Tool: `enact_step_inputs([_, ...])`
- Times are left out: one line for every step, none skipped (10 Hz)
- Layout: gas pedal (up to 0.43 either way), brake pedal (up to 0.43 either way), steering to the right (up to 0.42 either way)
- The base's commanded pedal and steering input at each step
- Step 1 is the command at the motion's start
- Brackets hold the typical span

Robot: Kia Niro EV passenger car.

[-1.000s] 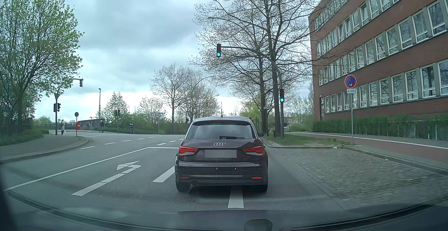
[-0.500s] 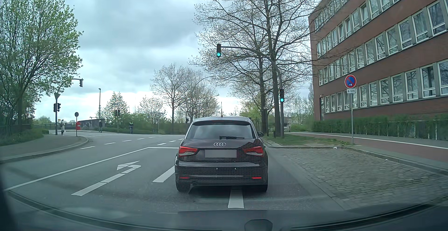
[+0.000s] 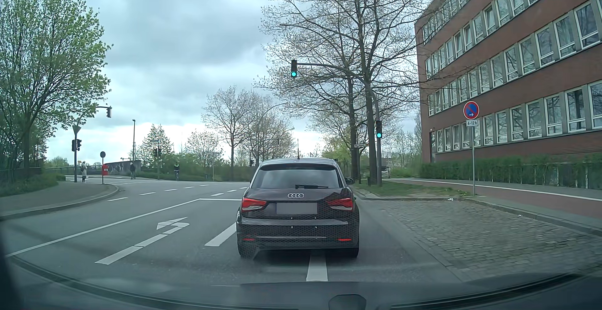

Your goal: Follow the waypoints while adhering to traffic rules and regulations

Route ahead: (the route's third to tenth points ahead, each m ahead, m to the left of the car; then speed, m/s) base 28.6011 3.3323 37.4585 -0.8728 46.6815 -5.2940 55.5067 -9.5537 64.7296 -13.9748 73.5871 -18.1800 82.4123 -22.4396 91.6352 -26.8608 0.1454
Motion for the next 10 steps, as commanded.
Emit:
enact_step_inputs([0.13,0.006,-0.005])
enact_step_inputs([0.13,0.006,-0.005])
enact_step_inputs([0.13,0.006,-0.005])
enact_step_inputs([0.13,0.006,-0.005])
enact_step_inputs([0.138,0.006,-0.005])
enact_step_inputs([0.157,0.006,-0.005])
enact_step_inputs([0.189,0.006,-0.005])
enact_step_inputs([0.209,0.006,-0.005])
enact_step_inputs([0.22,0.006,-0.005])
enact_step_inputs([0.24,0.006,-0.005])
